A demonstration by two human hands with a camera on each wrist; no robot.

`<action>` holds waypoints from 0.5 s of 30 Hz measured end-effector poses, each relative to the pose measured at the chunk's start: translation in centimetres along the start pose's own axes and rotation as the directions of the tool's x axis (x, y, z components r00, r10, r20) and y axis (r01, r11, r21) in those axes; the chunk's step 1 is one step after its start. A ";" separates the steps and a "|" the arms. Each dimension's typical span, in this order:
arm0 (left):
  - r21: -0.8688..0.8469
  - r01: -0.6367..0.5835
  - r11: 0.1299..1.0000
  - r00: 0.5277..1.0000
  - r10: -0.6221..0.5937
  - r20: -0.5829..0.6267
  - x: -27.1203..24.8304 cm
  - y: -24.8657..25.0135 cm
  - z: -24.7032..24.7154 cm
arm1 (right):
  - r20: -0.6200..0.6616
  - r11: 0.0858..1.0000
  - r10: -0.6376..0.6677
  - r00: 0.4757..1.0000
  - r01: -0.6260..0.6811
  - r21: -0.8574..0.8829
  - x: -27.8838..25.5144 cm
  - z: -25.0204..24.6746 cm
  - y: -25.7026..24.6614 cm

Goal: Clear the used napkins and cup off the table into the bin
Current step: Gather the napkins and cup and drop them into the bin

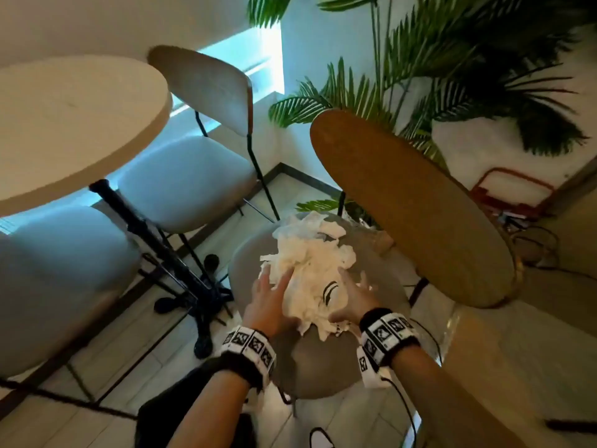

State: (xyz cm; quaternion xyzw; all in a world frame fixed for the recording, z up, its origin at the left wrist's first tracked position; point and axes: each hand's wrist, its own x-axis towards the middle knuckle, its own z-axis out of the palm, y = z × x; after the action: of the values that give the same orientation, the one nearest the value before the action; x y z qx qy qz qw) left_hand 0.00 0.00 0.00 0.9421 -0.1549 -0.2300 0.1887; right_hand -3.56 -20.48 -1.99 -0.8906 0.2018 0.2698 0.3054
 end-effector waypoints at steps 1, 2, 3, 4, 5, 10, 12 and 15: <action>-0.001 0.008 1.000 1.000 -0.008 0.020 1.6 0.5 0.6 | 0.028 1.000 0.012 1.000 -0.012 0.007 1.2 0.2 0.4; -0.010 0.036 0.999 0.999 -0.036 0.031 2.7 0.9 1.1 | 0.032 0.999 0.024 0.999 -0.025 0.036 1.9 0.4 0.8; 0.003 0.047 0.999 0.997 -0.047 0.054 3.8 1.2 1.7 | 0.044 0.998 0.017 0.999 -0.020 0.055 2.8 0.9 1.2; 0.002 0.050 0.999 0.997 -0.050 0.063 4.6 1.4 2.2 | 0.030 0.997 0.004 1.000 -0.007 0.080 3.1 1.4 1.2; 0.006 0.045 0.999 0.996 -0.045 0.070 5.1 1.4 3.0 | 0.007 0.996 -0.018 1.000 0.017 0.091 3.7 2.2 1.7; -0.075 0.000 0.997 0.999 -0.003 -0.035 5.6 1.2 4.1 | -0.156 0.981 -0.091 0.984 0.115 0.153 4.2 2.9 2.5; -0.117 -0.034 0.992 0.996 0.025 -0.080 5.3 1.3 3.8 | -0.183 0.974 -0.096 0.978 0.130 0.185 4.1 2.3 2.5; -0.150 -0.083 0.985 0.986 0.058 -0.158 5.0 1.0 3.6 | -0.178 0.948 -0.131 0.975 0.176 0.264 3.5 1.3 2.7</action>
State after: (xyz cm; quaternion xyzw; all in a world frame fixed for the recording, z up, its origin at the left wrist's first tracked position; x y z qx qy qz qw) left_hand 2.27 -3.81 -4.47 0.9332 -0.1548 -0.1614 0.2812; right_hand -2.72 -22.24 -6.16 -0.8705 0.1913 0.1424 0.4305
